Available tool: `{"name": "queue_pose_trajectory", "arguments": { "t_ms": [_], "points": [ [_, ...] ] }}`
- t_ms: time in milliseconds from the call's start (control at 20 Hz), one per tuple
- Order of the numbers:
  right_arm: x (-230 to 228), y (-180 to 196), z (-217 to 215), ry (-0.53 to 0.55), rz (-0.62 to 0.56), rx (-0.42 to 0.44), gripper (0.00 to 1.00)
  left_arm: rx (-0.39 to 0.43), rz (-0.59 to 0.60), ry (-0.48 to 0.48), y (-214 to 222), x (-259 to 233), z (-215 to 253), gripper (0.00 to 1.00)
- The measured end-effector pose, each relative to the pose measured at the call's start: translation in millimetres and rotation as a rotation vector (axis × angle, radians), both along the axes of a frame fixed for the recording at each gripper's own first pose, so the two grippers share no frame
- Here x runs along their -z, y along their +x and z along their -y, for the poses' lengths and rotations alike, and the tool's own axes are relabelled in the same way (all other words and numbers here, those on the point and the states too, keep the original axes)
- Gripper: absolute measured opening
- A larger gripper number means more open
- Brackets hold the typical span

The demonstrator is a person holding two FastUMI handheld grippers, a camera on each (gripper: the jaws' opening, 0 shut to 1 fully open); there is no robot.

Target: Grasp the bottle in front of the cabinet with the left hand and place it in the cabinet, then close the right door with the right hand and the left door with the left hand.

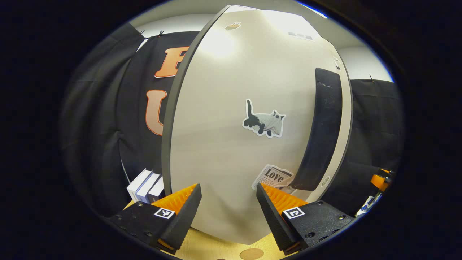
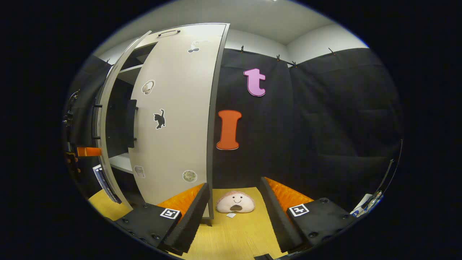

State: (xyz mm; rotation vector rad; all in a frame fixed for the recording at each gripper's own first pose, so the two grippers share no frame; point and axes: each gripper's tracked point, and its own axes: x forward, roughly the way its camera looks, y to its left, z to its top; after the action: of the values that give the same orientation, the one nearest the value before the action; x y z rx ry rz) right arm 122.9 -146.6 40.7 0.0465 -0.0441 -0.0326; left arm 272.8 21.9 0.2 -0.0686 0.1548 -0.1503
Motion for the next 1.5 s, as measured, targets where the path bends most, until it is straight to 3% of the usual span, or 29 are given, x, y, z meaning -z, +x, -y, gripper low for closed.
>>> {"name": "queue_pose_trajectory", "arguments": {
  "t_ms": [950,1200,1500],
  "points": [
    [5,-17,30,0.009,-0.036,-0.003,0.94,-0.073,-0.029,0.023,12,3,9,0.94],
    [-6,-23,27,0.006,-0.031,-0.051,0.94,-0.093,-0.024,-0.009,-35,-16,1,0.94],
    [-35,-29,12,0.015,0.007,-0.107,0.93,-0.133,0.065,0.052,-105,-80,-30,0.94]
  ]
}}
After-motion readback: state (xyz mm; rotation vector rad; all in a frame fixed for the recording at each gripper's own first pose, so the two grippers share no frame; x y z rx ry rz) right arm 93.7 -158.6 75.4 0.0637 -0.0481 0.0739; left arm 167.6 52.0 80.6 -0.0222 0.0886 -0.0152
